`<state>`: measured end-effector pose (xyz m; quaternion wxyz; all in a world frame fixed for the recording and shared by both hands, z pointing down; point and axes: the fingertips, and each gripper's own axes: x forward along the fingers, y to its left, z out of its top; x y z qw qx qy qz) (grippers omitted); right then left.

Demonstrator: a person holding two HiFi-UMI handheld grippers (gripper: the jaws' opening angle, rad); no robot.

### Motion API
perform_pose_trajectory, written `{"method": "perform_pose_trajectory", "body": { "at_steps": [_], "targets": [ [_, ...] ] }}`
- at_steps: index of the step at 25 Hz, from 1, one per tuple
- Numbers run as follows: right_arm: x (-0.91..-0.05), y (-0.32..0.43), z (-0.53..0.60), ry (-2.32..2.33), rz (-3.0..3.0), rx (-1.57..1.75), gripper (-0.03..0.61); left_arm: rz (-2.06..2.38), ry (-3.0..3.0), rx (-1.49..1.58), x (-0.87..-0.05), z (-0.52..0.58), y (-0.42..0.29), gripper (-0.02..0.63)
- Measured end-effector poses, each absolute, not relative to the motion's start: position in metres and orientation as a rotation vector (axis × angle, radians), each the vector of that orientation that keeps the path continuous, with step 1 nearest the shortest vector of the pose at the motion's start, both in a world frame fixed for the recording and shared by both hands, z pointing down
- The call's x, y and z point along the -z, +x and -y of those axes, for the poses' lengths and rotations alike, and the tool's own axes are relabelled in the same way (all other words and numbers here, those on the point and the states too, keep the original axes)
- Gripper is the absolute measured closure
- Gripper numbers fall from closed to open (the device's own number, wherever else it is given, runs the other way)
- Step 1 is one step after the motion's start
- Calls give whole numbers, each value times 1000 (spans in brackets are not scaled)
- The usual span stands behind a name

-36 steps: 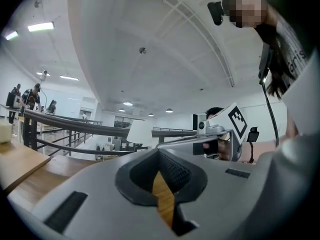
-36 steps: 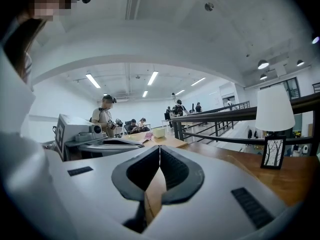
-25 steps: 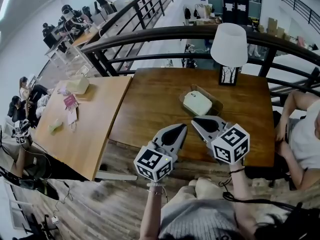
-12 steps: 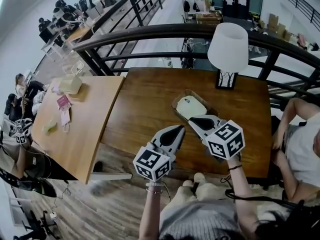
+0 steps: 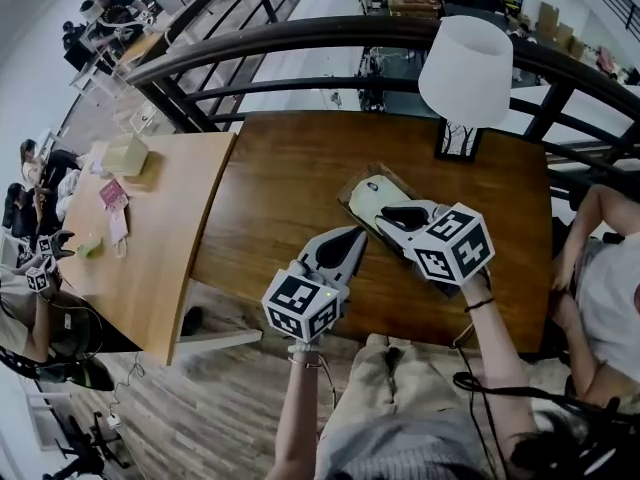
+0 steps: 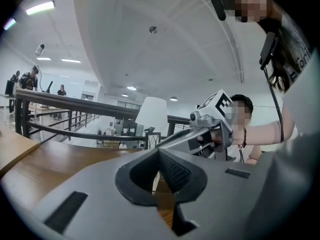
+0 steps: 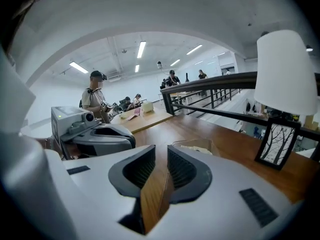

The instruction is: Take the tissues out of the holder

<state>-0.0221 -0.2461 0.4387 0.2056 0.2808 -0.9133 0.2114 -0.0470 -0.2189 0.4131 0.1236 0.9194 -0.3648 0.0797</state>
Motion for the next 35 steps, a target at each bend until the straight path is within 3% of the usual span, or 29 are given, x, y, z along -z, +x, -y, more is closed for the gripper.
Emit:
{"method": "perform_pose_trajectory", "body": {
  "at_steps": [2,8,24,27,28,30,35],
  "targets": [
    [-447,-21,257,748,2512,-615,481,1048,2682,-246,-417,227,-46,606],
    [-475,-15,291,716,2341,-526,454,1016,2688,-273,-432,246,-48,606],
    [-539,-28,301,575,2084,-556,454,972,2619,-310,-463,267,-43,606],
    [-547,-30,296,545,2039,-607,465,970,2605,-313,-468,266,-45,606],
    [-549,-29,295,545,2032,-605,516,969,2601,-313,-469,266,-45,606],
    [-550,-29,296,551,2029,-583,560,969,2594,-313,-471,265,-45,606],
    [-550,-32,295,543,2050,-590,566,968,2583,-309,-475,263,-47,606]
  ]
}}
